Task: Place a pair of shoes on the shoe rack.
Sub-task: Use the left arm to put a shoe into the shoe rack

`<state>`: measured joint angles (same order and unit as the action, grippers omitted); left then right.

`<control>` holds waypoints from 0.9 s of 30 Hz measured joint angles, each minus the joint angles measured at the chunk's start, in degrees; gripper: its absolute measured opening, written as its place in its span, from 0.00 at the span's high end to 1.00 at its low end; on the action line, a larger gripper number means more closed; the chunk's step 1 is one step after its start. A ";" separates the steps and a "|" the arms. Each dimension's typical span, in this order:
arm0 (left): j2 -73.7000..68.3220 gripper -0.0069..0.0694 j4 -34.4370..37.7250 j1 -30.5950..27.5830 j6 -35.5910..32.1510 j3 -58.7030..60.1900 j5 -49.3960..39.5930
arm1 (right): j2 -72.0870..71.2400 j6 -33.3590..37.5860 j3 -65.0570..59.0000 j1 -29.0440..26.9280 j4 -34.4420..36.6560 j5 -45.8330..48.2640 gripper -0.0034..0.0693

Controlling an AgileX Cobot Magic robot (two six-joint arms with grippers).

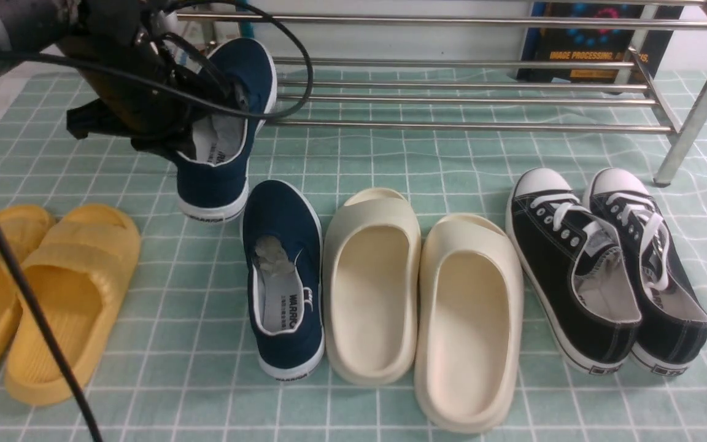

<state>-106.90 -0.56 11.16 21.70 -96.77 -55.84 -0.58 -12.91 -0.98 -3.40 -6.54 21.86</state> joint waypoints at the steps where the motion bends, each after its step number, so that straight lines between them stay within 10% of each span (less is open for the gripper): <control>1: -1.81 0.89 0.01 -0.05 -0.16 -1.87 0.00 | 0.00 -0.12 0.00 0.00 0.00 0.00 0.62; 27: -22.41 0.89 0.56 0.00 -0.97 -27.24 5.05 | 0.00 -0.12 0.00 0.00 0.00 0.00 0.62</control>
<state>-129.31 0.00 11.16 20.73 -124.01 -50.79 -0.58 -13.02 -0.98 -3.40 -6.54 21.86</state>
